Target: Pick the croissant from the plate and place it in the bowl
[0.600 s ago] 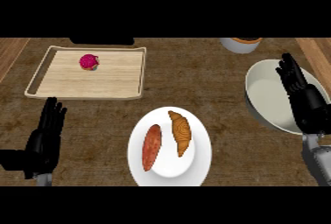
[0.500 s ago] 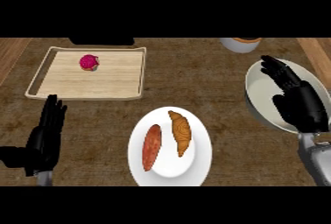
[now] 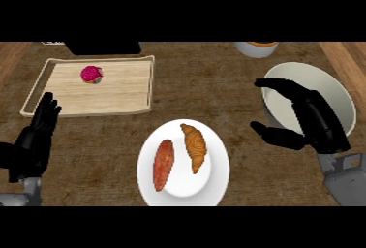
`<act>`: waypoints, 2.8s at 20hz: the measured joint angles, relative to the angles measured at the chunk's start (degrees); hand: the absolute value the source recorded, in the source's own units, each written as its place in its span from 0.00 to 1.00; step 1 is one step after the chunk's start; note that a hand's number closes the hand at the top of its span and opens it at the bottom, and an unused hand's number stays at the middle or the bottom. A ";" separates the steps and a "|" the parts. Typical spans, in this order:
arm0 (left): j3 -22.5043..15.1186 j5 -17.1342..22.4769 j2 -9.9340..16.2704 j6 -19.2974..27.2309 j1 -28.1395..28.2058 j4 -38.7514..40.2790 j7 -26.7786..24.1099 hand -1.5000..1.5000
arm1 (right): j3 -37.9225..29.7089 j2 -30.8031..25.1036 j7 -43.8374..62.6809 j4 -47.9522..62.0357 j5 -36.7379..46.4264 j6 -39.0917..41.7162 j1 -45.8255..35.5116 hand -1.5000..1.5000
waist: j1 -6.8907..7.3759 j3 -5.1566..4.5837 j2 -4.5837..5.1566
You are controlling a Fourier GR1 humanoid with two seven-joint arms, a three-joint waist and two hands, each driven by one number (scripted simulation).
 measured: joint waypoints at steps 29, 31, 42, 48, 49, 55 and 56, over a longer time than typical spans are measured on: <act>1.84 -2.58 0.74 -3.98 -7.13 -0.73 8.63 0.50 | 12.27 29.69 43.72 -5.93 32.64 40.49 -11.54 0.00 | 2.84 0.51 1.18; 1.65 -3.15 0.02 -3.71 -6.83 -0.31 7.79 0.50 | 11.33 30.94 43.41 -2.34 31.32 42.22 -12.55 0.00 | 2.81 0.51 1.21; 2.11 -4.21 -1.02 -4.20 -5.95 -0.86 7.63 0.50 | 8.13 33.61 42.95 13.70 24.75 49.31 -16.16 0.00 | 2.76 0.55 1.15; 3.26 -4.57 -1.12 -5.01 -6.96 -0.87 8.71 0.50 | 10.23 33.75 42.69 19.14 27.09 49.95 -17.56 0.00 | 2.57 0.58 1.15; 3.64 -4.58 -1.28 -5.24 -7.46 -0.08 8.52 0.50 | 10.82 33.86 42.47 19.04 28.32 49.88 -17.56 0.00 | 2.47 0.58 1.15; 4.71 -5.59 -2.09 -6.34 -6.96 -0.78 9.27 0.50 | 13.36 34.28 40.75 21.77 34.48 47.08 -17.40 0.00 | 2.46 0.59 1.14; 4.81 -5.82 -2.64 -6.63 -6.34 -0.29 8.09 0.50 | 13.18 34.34 40.30 22.75 34.74 46.30 -17.54 0.00 | 2.48 0.60 1.15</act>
